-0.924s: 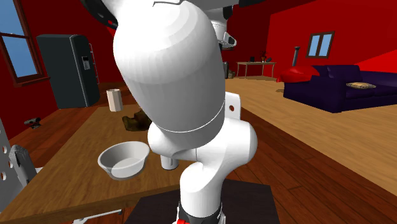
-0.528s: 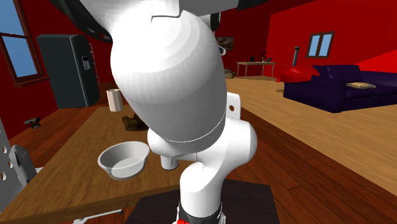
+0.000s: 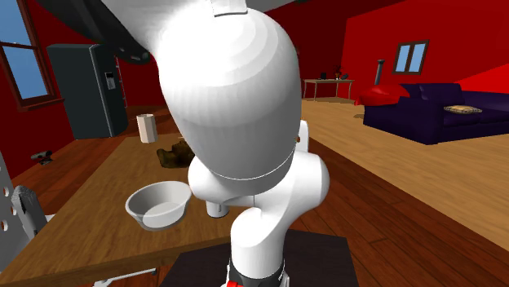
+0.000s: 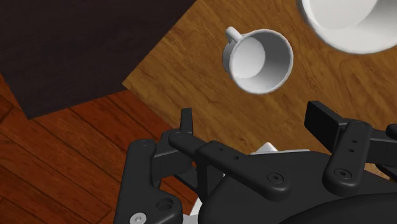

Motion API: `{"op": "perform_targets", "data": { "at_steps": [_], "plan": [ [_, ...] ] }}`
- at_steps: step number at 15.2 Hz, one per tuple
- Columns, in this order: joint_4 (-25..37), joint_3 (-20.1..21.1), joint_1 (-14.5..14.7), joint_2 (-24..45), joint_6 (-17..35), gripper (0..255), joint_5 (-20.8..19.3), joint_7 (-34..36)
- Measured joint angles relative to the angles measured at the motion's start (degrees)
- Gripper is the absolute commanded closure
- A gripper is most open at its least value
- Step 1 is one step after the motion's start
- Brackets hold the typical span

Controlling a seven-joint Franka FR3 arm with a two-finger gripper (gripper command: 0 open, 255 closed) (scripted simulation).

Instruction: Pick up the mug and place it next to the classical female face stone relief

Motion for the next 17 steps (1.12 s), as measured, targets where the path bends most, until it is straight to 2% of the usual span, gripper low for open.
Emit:
{"op": "perform_targets", "data": {
  "at_steps": [7, 12, 17],
  "plan": [
    [-4.68, 12.27, 2.23, 7.91, 15.28, 0, 5.27, 10.85],
    [-4.34, 22.49, -0.22, 19.80, 28.40, 0, 4.86, 20.06],
    [-5.27, 25.93, -2.19, 25.51, 35.18, 0, 3.44, 22.88]
  ]
}}
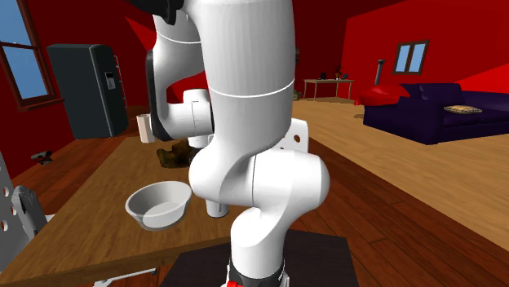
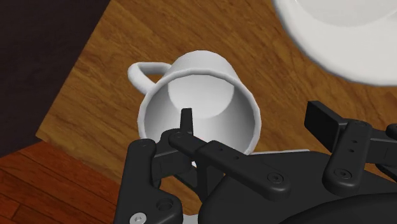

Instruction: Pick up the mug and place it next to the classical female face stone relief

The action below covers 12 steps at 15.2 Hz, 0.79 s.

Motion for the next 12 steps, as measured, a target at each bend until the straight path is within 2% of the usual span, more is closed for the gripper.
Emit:
{"op": "perform_targets", "data": {
  "at_steps": [3, 9, 10, 12],
  "plan": [
    [-0.65, 1.37, -1.09, 2.79, 3.33, 0, -1.05, 1.06],
    [-0.75, 1.77, -1.56, 3.77, 4.40, 0, -1.55, 1.41],
    [-0.75, 1.78, -1.57, 3.78, 4.41, 255, -1.56, 1.42],
    [-0.75, 1.79, -1.57, 3.79, 4.42, 255, -1.56, 1.43]
  ]
}}
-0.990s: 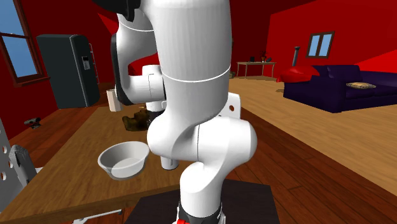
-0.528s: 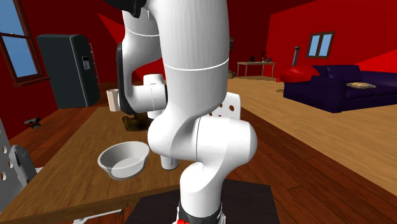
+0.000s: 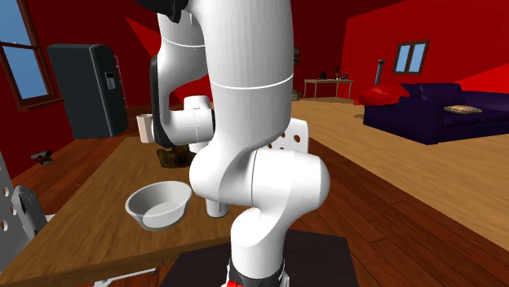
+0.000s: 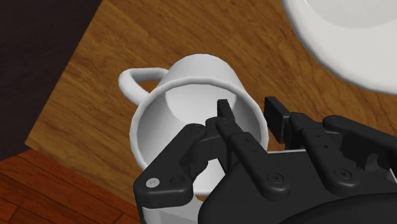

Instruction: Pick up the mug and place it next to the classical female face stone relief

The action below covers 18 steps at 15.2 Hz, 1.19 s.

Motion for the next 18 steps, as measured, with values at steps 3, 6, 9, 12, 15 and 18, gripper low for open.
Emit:
{"op": "perform_targets", "data": {
  "at_steps": [3, 6, 9, 12, 15, 18],
  "plan": [
    [0.01, 0.00, 0.00, 0.00, 0.01, 255, 0.00, 0.00],
    [0.02, 0.00, -0.01, 0.01, 0.01, 255, -0.01, 0.01],
    [0.03, -0.25, 0.29, -0.57, -0.56, 255, 0.33, -0.24],
    [0.73, -1.41, 1.35, -3.21, -3.73, 255, 1.37, -1.10],
    [1.20, -3.05, 2.50, -6.48, -7.37, 255, 2.40, -2.31],
    [2.03, -4.20, 3.16, -8.83, -10.49, 255, 2.71, -2.86]
  ]
}}
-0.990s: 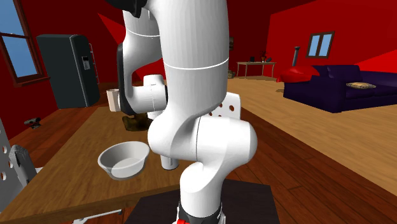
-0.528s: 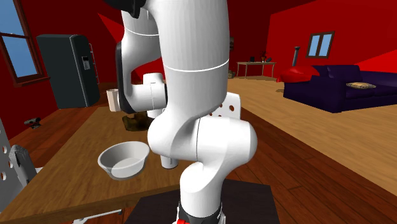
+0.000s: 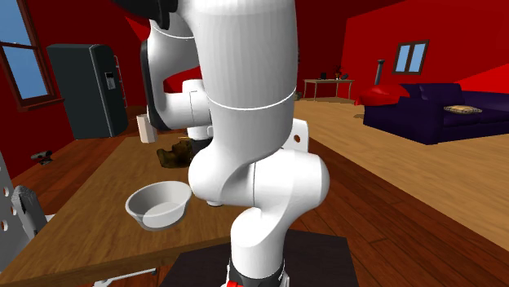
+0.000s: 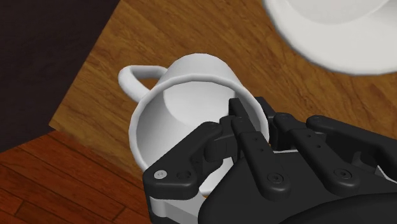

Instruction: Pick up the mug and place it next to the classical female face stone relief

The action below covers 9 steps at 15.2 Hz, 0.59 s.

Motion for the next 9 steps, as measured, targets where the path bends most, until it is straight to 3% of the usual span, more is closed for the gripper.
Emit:
{"op": "perform_targets", "data": {
  "at_steps": [9],
  "plan": [
    [3.34, -3.38, 1.37, -6.41, -9.64, 255, -0.09, -0.93]
  ]
}}
